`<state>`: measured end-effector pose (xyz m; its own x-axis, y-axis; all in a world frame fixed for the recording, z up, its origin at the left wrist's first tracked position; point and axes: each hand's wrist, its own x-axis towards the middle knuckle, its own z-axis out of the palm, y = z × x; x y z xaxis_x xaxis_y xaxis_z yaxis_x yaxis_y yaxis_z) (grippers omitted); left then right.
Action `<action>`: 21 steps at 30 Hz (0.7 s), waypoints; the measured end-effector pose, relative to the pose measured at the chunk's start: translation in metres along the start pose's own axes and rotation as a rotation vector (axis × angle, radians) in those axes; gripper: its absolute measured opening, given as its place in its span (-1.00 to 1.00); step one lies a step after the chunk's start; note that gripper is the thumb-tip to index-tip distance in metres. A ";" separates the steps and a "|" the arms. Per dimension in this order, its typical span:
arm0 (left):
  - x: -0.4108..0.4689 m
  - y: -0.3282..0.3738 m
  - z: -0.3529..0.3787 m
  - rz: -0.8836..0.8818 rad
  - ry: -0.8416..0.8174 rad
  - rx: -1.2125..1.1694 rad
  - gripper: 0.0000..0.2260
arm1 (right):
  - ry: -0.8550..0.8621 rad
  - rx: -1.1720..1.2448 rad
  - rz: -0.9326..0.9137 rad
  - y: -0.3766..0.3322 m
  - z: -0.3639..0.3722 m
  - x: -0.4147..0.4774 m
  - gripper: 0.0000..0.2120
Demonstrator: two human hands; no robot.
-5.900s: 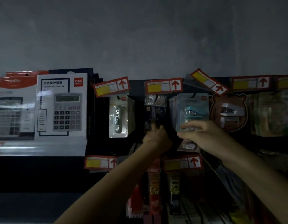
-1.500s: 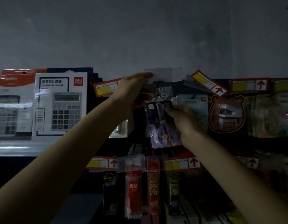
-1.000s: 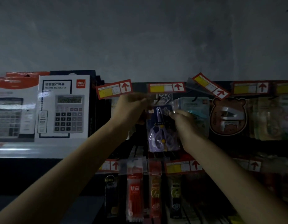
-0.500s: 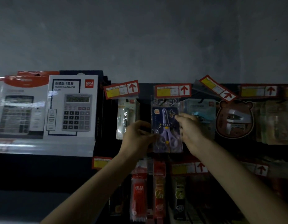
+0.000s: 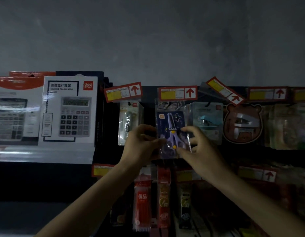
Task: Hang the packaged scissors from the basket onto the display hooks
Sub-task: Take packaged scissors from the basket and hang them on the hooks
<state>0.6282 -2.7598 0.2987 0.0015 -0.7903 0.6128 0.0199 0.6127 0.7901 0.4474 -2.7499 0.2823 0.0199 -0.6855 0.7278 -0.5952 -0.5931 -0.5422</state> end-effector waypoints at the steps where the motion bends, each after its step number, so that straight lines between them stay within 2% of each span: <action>1: 0.000 -0.001 0.001 0.028 0.012 0.027 -0.69 | 0.005 -0.018 -0.019 0.002 0.000 -0.001 -0.52; 5: 0.002 -0.010 0.002 0.134 0.067 0.163 -0.71 | 0.037 -0.059 -0.062 0.008 0.004 0.000 -0.48; 10: 0.004 -0.019 0.001 0.247 0.066 0.545 -0.76 | 0.026 -0.066 -0.067 0.009 0.006 0.003 -0.48; 15: 0.006 -0.018 0.005 0.290 -0.031 0.625 -0.78 | -0.024 -0.086 -0.060 0.012 0.010 0.020 -0.54; 18: 0.018 -0.022 0.008 0.283 -0.047 0.716 -0.86 | -0.102 -0.107 -0.016 0.017 0.019 0.035 -0.45; 21: 0.032 -0.027 0.011 0.241 -0.064 0.789 -0.82 | -0.153 -0.137 0.037 0.019 0.029 0.047 -0.41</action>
<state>0.6164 -2.8015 0.2977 -0.1411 -0.6485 0.7481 -0.6817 0.6116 0.4015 0.4598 -2.8056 0.2938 0.1114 -0.7679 0.6308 -0.7013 -0.5105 -0.4975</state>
